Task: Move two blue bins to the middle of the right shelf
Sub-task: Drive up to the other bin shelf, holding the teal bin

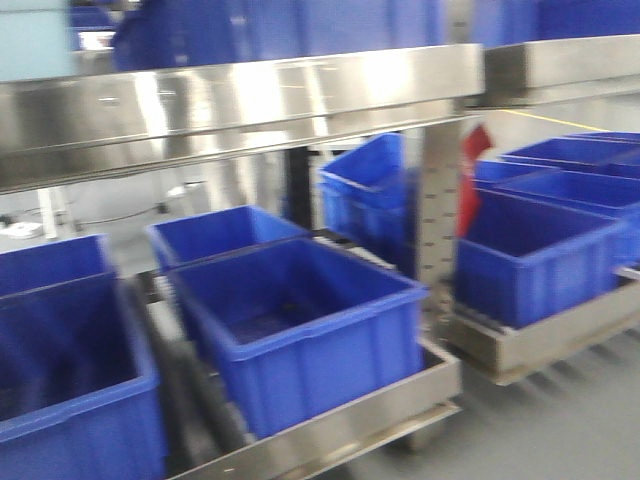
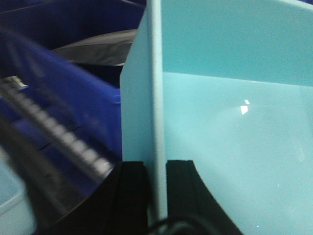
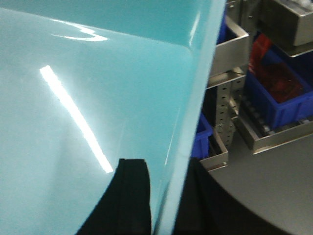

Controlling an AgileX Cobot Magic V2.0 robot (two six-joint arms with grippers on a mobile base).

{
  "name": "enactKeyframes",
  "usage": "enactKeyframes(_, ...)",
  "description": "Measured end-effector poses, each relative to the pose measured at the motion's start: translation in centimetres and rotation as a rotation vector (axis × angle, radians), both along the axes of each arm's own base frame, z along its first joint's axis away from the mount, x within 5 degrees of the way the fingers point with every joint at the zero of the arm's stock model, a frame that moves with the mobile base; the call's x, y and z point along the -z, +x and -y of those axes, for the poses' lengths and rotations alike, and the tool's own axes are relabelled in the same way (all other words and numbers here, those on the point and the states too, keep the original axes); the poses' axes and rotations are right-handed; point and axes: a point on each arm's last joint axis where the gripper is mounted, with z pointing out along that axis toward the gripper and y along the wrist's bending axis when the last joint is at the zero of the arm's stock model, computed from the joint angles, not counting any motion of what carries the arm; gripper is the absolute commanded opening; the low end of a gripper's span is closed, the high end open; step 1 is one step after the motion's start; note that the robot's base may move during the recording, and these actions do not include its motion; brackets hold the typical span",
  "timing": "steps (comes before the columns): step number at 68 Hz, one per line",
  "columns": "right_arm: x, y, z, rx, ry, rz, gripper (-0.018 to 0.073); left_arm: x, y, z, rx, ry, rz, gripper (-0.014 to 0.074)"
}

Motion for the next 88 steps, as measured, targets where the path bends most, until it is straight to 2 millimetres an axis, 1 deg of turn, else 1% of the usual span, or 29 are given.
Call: enactKeyframes(88,0.0,-0.01,-0.01,-0.001,0.002,-0.001,-0.0151,0.0,0.01,-0.01,-0.001,0.002,0.001,-0.0111)
